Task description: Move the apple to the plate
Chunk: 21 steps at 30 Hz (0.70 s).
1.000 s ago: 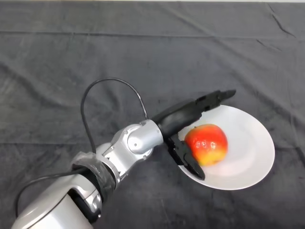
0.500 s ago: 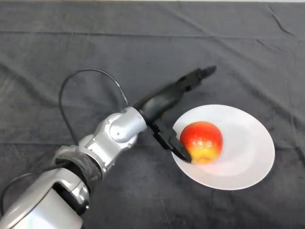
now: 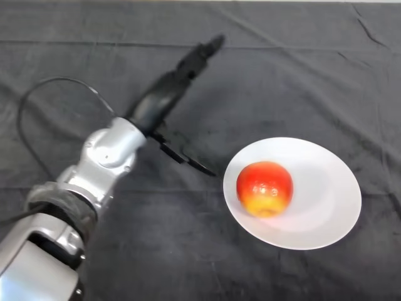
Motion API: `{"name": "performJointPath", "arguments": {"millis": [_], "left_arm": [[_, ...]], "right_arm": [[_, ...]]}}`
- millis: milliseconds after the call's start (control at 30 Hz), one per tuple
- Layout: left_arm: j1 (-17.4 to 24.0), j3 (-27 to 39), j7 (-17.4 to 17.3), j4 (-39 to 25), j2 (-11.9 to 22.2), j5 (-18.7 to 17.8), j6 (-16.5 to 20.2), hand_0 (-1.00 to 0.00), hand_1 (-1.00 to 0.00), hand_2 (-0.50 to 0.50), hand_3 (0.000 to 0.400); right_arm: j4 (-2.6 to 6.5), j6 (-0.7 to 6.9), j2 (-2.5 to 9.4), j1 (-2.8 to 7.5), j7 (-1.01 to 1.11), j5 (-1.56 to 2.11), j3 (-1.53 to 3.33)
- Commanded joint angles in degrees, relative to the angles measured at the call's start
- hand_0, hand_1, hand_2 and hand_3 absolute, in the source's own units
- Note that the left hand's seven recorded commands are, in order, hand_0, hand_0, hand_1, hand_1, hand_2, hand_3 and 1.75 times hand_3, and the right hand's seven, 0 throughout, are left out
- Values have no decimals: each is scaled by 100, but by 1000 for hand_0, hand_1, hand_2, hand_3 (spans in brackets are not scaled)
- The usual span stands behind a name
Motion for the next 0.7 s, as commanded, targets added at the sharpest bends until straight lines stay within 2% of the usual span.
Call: {"name": "performJointPath", "arguments": {"millis": [33, 333, 700], "left_arm": [[47, 288, 51, 142, 325, -146, -177, 0, 0, 0, 0], [455, 992, 79, 271, 800, -363, -320, 0, 0, 0, 0], [932, 1700, 89, 418, 1258, -553, -267, 0, 0, 0, 0]], "right_arm": [[302, 48, 305, 444, 57, -131, 167], [299, 48, 305, 445, 57, -130, 168], [293, 51, 305, 448, 58, -129, 167]]}}
